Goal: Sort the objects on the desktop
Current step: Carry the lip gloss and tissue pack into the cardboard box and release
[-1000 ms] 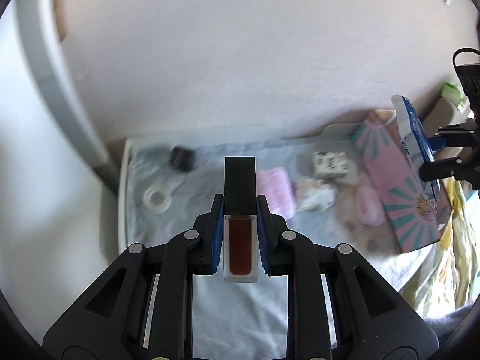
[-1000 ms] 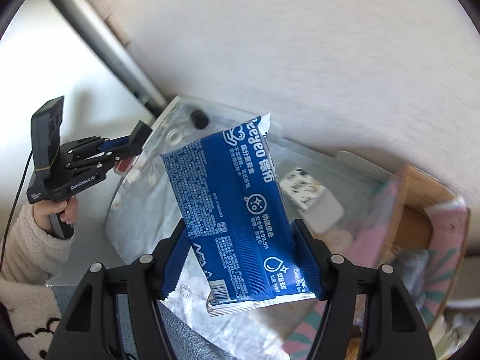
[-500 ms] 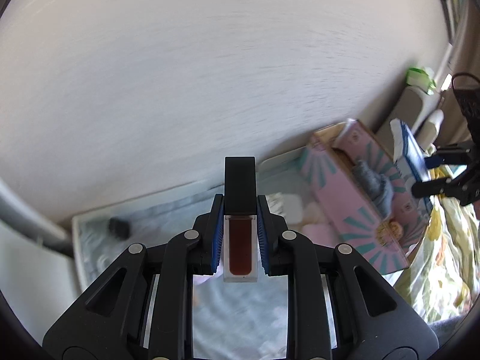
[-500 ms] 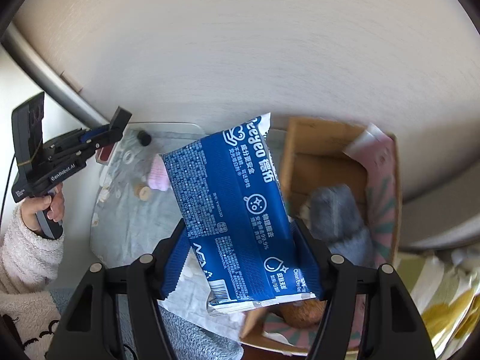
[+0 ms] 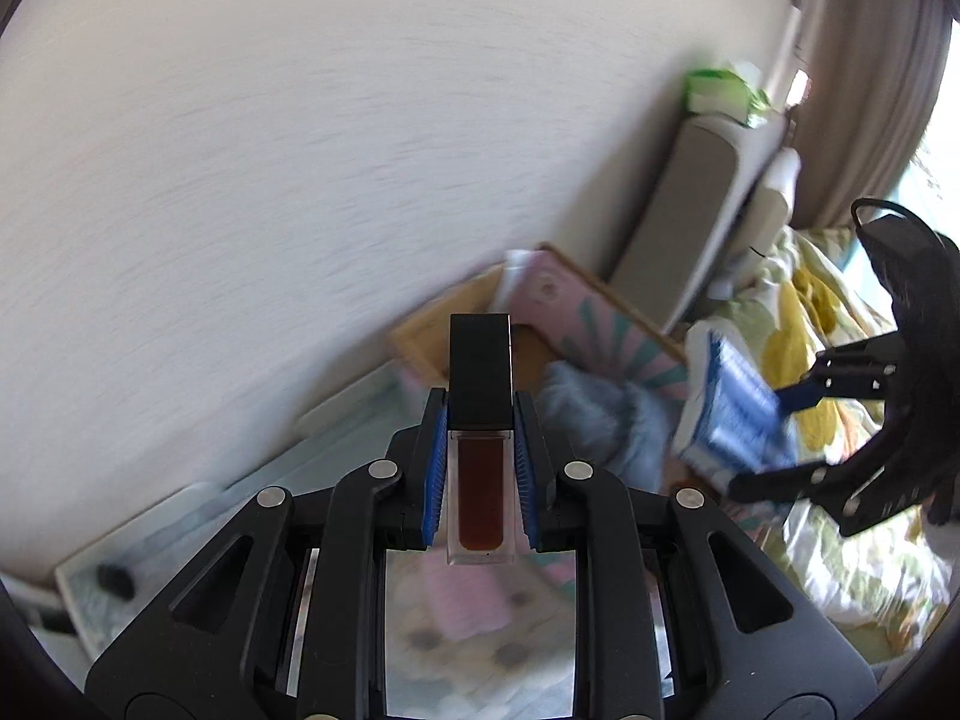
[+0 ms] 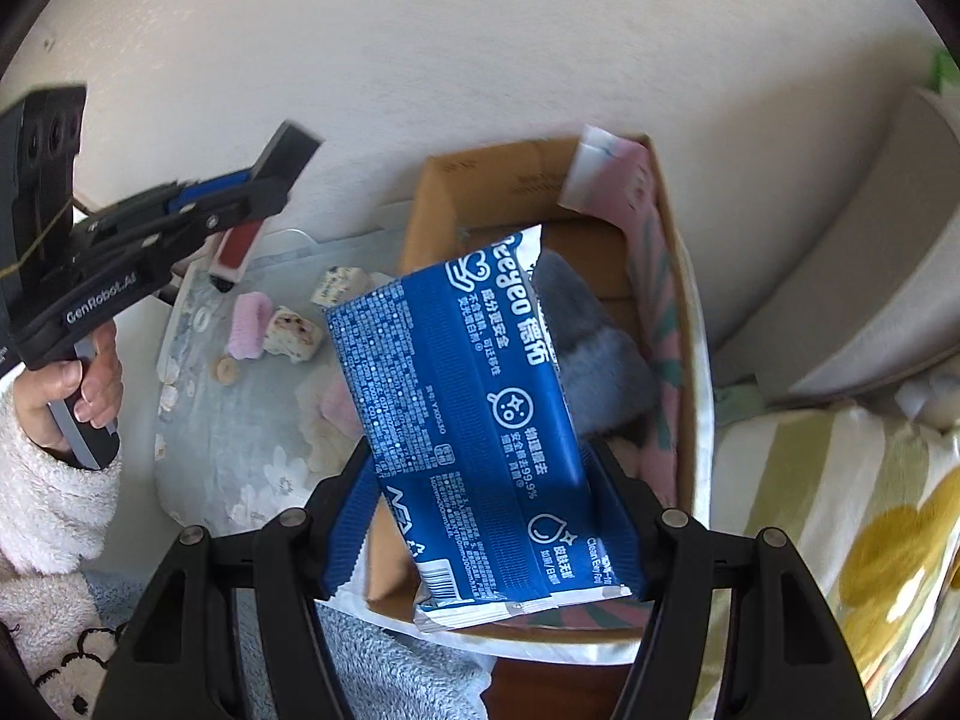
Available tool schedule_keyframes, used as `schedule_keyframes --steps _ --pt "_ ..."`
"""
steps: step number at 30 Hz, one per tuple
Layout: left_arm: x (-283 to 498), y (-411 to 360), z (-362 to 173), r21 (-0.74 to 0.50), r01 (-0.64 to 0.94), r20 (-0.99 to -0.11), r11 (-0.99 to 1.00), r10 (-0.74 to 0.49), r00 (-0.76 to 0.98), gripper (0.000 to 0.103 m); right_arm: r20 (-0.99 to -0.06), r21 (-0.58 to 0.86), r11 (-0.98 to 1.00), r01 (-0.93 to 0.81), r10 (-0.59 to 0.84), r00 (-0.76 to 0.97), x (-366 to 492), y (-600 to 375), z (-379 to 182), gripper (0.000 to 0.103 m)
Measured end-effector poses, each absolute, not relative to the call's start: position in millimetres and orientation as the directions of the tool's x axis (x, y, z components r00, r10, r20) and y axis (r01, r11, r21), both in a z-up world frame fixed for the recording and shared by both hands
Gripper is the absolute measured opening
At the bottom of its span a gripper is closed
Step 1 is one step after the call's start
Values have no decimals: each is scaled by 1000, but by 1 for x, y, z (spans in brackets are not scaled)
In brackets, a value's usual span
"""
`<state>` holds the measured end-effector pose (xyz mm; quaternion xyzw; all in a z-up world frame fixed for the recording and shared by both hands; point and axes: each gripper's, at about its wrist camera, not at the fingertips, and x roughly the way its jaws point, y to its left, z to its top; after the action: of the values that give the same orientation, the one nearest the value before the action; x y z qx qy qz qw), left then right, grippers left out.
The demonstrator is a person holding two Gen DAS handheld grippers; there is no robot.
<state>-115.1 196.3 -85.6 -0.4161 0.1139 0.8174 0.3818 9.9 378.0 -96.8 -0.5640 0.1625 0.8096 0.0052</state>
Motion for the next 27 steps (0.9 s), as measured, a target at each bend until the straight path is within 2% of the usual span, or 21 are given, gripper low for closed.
schedule_keyframes --steps 9,22,26,27 --pt "-110 280 -116 -118 -786 -815 -607 511 -272 18 -922 261 -933 -249 -164 -352 18 392 -121 62" --pt "-140 310 -144 -85 -755 -853 -651 439 -282 18 -918 270 -944 -190 -193 -346 1 382 -130 63" --pt "-149 311 -146 -127 -734 -854 -667 450 -261 19 -922 209 -963 -169 -137 -361 -3 374 -135 65" --pt "-150 311 -146 -128 -728 -856 -674 445 -262 20 -927 198 -964 -176 -125 -354 -4 373 -136 72"
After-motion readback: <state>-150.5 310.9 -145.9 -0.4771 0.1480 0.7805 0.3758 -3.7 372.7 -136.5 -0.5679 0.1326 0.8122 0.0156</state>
